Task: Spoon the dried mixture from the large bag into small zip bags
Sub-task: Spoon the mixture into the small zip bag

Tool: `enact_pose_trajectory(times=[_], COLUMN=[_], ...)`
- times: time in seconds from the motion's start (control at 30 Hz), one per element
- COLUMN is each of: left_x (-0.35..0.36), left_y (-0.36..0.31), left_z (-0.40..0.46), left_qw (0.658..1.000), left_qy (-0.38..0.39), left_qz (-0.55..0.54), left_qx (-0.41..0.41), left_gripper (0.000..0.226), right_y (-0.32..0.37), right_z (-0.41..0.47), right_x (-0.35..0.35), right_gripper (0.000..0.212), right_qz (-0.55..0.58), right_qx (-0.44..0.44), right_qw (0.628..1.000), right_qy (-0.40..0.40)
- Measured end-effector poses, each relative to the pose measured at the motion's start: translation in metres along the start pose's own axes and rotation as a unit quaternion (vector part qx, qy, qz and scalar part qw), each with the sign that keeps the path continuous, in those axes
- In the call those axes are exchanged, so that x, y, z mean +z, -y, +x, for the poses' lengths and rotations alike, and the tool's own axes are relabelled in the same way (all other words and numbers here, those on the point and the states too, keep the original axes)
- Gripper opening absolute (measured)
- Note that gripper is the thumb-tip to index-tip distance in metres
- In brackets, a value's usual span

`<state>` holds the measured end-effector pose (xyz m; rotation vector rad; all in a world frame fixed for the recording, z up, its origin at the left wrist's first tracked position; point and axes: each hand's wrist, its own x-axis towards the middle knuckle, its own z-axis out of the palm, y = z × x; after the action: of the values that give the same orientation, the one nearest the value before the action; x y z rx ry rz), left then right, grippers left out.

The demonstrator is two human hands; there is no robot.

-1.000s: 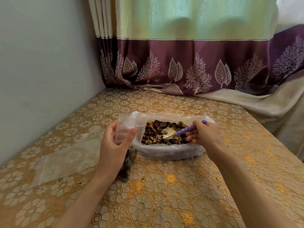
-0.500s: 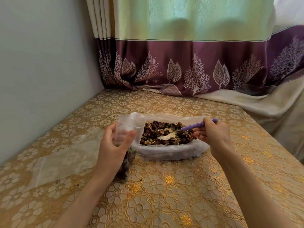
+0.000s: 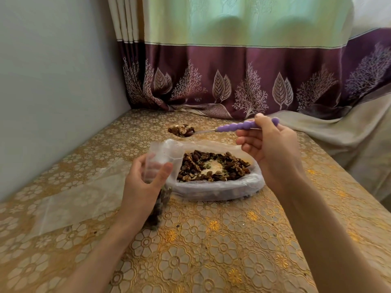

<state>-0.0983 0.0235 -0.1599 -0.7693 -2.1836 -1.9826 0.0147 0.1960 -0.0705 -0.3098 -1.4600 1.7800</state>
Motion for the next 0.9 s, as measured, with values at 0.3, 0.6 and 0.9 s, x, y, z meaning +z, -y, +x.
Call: enact_pose_trajectory(times=[0.3,0.6,0.9], left_x=[-0.003,-0.002,-0.003], left_y=[0.001,-0.001,-0.001], left_z=[0.000,0.000,0.000], left_qw=[1.000,1.000,0.999], left_qy=[-0.012,-0.018,-0.045], left_qz=[-0.022,-0.018,-0.002], left_qx=[-0.006,0.004,-0.010], left_gripper=[0.057,0.077,0.070], right_y=[-0.003,-0.007,-0.036], right_z=[-0.017,-0.003,0.015], right_x=[0.023,0.006,-0.021], right_gripper=[0.027,0.027,0.028], right_qz=[-0.081,-0.027,-0.193], right_qx=[-0.063,-0.069,-0.043], right_qw=[0.986,0.996,0.978], right_qy=[0.134,0.049,-0.063])
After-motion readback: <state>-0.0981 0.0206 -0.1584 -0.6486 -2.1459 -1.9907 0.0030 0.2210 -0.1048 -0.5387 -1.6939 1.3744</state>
